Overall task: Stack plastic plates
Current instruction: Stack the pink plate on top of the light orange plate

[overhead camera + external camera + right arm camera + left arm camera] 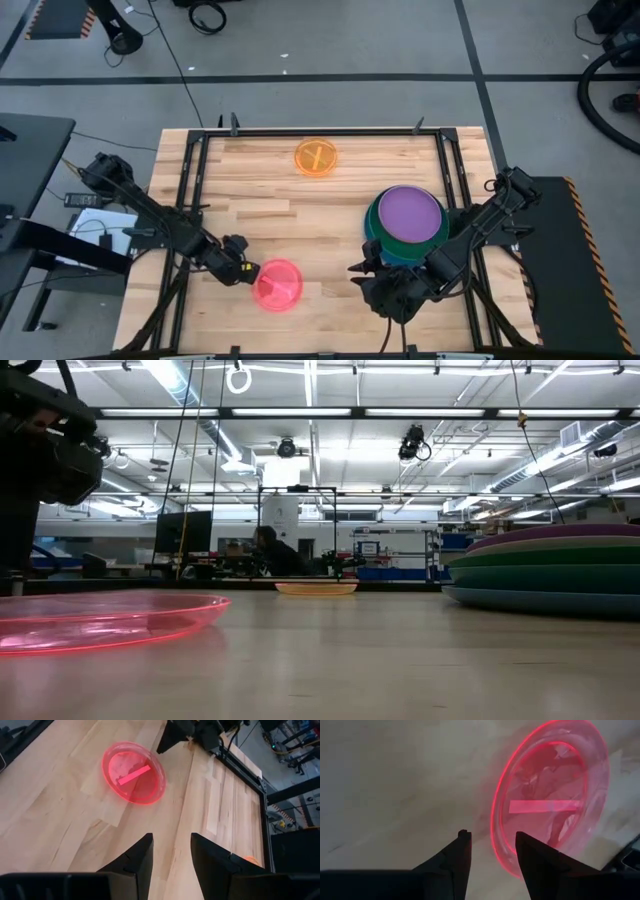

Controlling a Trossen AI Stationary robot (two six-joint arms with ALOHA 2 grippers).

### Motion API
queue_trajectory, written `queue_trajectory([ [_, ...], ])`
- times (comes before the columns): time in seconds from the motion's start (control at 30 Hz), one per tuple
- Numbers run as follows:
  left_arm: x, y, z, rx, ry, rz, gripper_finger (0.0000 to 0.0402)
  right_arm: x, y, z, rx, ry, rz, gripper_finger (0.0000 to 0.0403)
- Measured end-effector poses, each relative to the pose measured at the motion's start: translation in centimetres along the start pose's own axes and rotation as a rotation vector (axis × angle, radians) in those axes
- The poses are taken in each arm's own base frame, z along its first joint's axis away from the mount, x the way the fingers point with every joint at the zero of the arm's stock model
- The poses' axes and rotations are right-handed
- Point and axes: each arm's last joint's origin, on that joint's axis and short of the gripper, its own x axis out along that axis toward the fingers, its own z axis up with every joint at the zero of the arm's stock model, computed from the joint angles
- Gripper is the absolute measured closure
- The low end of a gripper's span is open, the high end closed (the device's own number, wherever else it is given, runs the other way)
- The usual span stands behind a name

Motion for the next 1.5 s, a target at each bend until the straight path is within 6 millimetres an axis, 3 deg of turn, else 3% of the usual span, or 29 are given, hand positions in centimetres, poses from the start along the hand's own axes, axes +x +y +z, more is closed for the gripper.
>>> queue_trajectory([
  [0.23, 0.3, -0.6, 0.0, -0.016, -0.026, -0.130, 0.0242, -0.2, 0.3, -0.4, 0.025, 0.032, 0.006, 0.0263],
  [0.43, 1.0, 0.3, 0.1, -0.009, -0.045, -0.053, 0.0241, -0.3, 0.3, -0.5, 0.033, 0.036, 0.008, 0.0263],
  [0.63, 2.8, 1.8, 0.1, -0.046, -0.017, -0.150, 0.0242, -0.3, 0.4, -0.5, 0.029, 0.040, 0.008, 0.0263],
  [0.97, 3.0, 2.2, 0.2, -0.006, -0.021, -0.121, 0.0247, -0.3, 0.4, -0.5, 0.027, 0.041, 0.009, 0.0263],
  [1.13, 3.1, 2.5, 0.2, 0.027, -0.026, -0.096, 0.0292, -0.2, 0.3, -0.5, 0.020, 0.044, 0.006, 0.0263],
  [1.33, 3.1, 2.7, 0.2, 0.034, -0.018, -0.082, 0.0388, 0.1, -0.2, -0.6, 0.007, 0.052, -0.002, 0.0263],
  [1.5, 2.9, 2.6, 0.2, 0.032, -0.008, -0.091, 0.0391, 0.3, -0.3, -0.6, -0.014, 0.055, -0.004, 0.0263],
])
